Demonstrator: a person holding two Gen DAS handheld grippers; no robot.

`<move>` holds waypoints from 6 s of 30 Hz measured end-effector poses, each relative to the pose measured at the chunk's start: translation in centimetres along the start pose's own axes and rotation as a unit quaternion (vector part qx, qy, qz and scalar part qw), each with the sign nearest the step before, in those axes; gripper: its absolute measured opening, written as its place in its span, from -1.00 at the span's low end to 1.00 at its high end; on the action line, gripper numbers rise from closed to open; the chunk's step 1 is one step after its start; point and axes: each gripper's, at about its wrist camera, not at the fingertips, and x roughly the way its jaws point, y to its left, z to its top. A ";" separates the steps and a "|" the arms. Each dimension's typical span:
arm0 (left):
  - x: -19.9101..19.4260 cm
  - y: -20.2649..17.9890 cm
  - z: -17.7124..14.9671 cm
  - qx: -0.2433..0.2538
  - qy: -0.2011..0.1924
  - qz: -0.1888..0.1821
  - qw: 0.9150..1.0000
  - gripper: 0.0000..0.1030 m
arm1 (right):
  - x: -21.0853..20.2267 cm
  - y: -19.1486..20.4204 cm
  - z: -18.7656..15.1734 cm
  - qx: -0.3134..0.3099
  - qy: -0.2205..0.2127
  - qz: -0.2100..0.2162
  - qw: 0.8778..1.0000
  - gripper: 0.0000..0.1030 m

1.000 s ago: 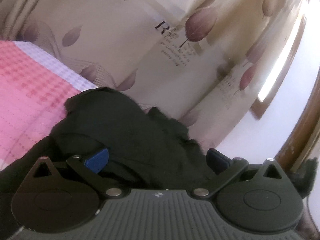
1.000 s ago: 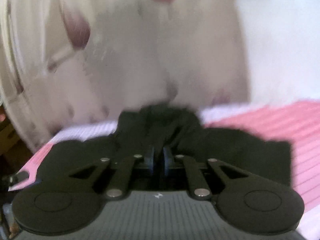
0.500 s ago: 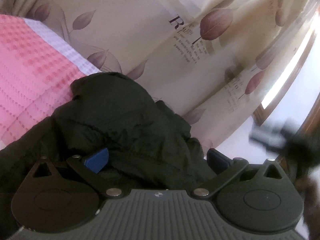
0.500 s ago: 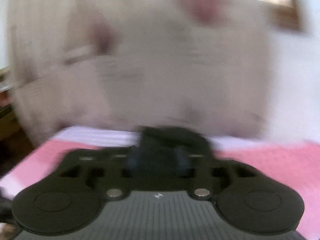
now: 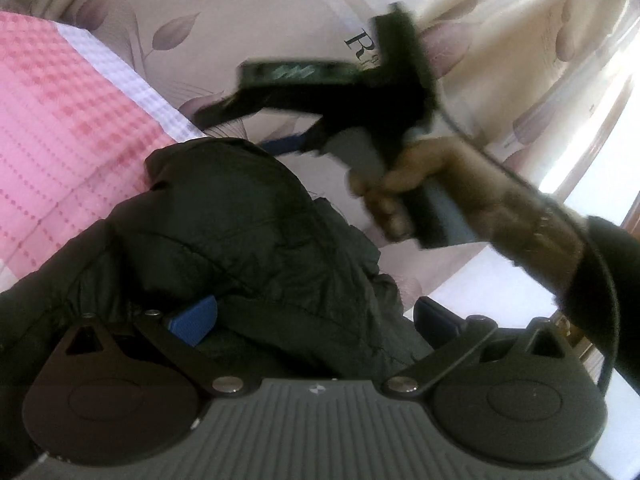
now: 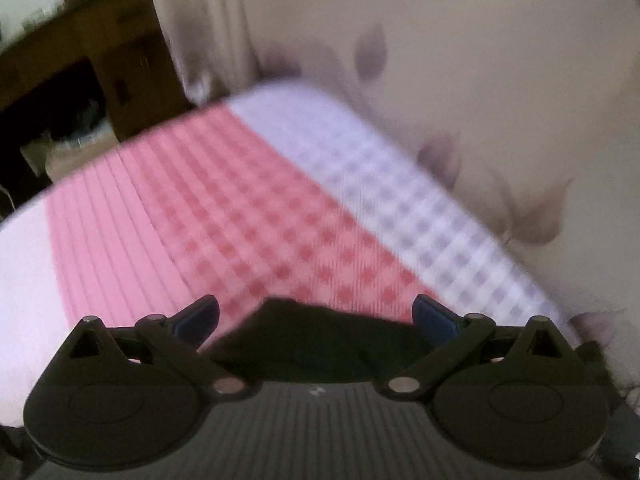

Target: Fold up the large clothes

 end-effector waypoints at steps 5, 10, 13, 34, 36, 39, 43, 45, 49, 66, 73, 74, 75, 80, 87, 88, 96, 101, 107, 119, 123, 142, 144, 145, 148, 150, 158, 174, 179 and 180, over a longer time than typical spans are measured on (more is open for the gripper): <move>0.0 0.1 -0.1 -0.004 -0.002 0.000 1.000 1.00 | 3.1 2.0 -0.7 -0.024 0.017 0.030 0.999 -0.65; 0.1 0.3 -0.1 -0.008 -0.001 0.008 1.000 1.00 | 1.5 1.6 -2.9 0.000 -0.104 -0.003 0.995 -0.78; 0.3 0.3 -0.2 -0.003 0.005 0.014 1.000 1.00 | 2.8 -1.5 -4.0 0.073 -0.126 -0.004 0.989 -0.78; -0.8 0.3 -0.5 -0.007 -0.027 0.030 0.999 1.00 | 2.0 3.8 -10.0 -0.039 -0.120 0.101 0.987 -0.59; -0.9 0.4 -0.5 -0.010 -0.027 0.040 0.999 0.97 | 2.1 4.6 -10.3 -0.056 -0.142 0.098 0.983 -0.58; -1.1 0.4 -0.4 -0.009 -0.038 0.039 0.998 1.00 | 1.8 3.8 -10.6 -0.037 -0.157 0.111 0.981 -0.58; -2.0 0.1 -0.3 -0.004 -0.060 0.048 0.997 1.00 | -2.3 0.8 -11.0 0.049 -0.216 0.131 0.966 -0.45; -2.7 -0.6 0.1 0.012 -0.062 0.057 0.996 0.99 | -5.7 -0.8 -12.2 0.091 -0.247 0.134 0.955 -0.21; -4.2 -3.5 2.1 0.053 -0.079 0.046 0.994 0.99 | -11.0 -3.1 -16.7 0.096 -0.271 0.090 0.954 0.48; 12.1 3.8 8.4 0.053 0.048 0.132 0.989 0.27 | -11.6 -11.1 -30.1 0.152 -0.187 -0.134 0.961 -0.59; 11.9 4.5 8.2 0.043 0.036 0.168 0.984 -0.33 | -10.4 -11.0 -31.5 0.154 -0.198 -0.151 0.956 -0.59; 12.1 4.9 8.3 0.033 0.033 0.177 0.983 -0.50 | -10.4 -11.1 -31.6 0.154 -0.197 -0.152 0.956 -0.59; 12.1 5.2 8.4 0.025 0.031 0.185 0.982 -0.58 | -10.4 -11.2 -31.5 0.154 -0.197 -0.152 0.956 -0.59; 11.9 4.6 8.7 0.040 0.035 0.206 0.977 -0.74 | -10.5 -10.3 -31.5 0.145 -0.199 -0.166 0.955 -0.56; -0.5 -4.3 8.2 0.119 0.004 0.107 0.987 0.99 | -23.8 -3.4 -36.2 0.177 -0.294 -0.154 0.926 0.63; -2.8 -5.4 7.7 0.138 -0.003 0.100 0.985 1.00 | -26.4 -1.3 -38.5 0.179 -0.310 -0.143 0.923 1.00; -18.2 -6.3 0.4 0.204 0.028 0.111 0.972 1.00 | -36.9 13.0 -59.1 0.270 -0.307 -0.229 0.883 1.00; -23.3 -2.3 -2.7 0.121 0.056 0.118 0.984 1.00 | -37.0 16.6 -68.0 0.388 -0.299 -0.248 0.836 1.00; -24.5 0.4 -3.8 0.039 0.065 0.088 0.993 1.00 | -34.7 16.2 -72.6 0.503 -0.334 -0.157 0.781 1.00; -24.2 -0.2 -5.5 0.070 0.111 0.061 0.989 1.00 | -31.0 16.6 -70.5 0.505 -0.363 -0.047 0.781 1.00; -23.7 -0.1 -6.2 0.077 0.129 0.062 0.987 1.00 | -29.7 16.1 -68.1 0.495 -0.338 -0.041 0.799 0.15; -22.8 -5.6 -9.4 0.241 0.169 0.149 0.944 0.06 | -29.8 16.1 -66.1 0.478 -0.335 -0.049 0.811 -0.29; -22.6 -6.2 -9.5 0.259 0.171 0.164 0.936 0.06 | -29.8 16.2 -65.8 0.474 -0.327 -0.060 0.815 -0.32; -22.6 -6.5 -9.6 0.264 0.172 0.170 0.934 0.07 | -29.7 16.3 -65.6 0.473 -0.324 -0.066 0.817 -0.37; -22.4 -6.9 -9.9 0.277 0.173 0.183 0.927 0.07 | -29.8 16.7 -65.1 0.464 -0.320 -0.081 0.822 -0.43; -22.2 -7.2 -9.9 0.287 0.174 0.190 0.923 0.07 | -30.0 16.8 -65.0 0.460 -0.320 -0.082 0.824 -0.43; -21.8 -8.1 -10.3 0.303 0.174 0.205 0.914 0.15 | -29.8 16.5 -65.1 0.464 -0.319 -0.065 0.824 -0.30; -24.1 -5.6 -6.3 0.164 0.180 0.090 0.966 -0.66 | -31.9 15.6 -64.6 0.468 -0.368 -0.033 0.803 -0.62; -23.5 -4.8 -6.7 0.156 0.192 0.071 0.966 -0.14 | -30.6 15.3 -64.9 0.476 -0.335 -0.034 0.812 -0.55; -23.3 -4.6 -6.7 0.148 0.193 0.065 0.968 -0.08 | -30.3 15.1 -65.0 0.483 -0.333 -0.026 0.810 -0.53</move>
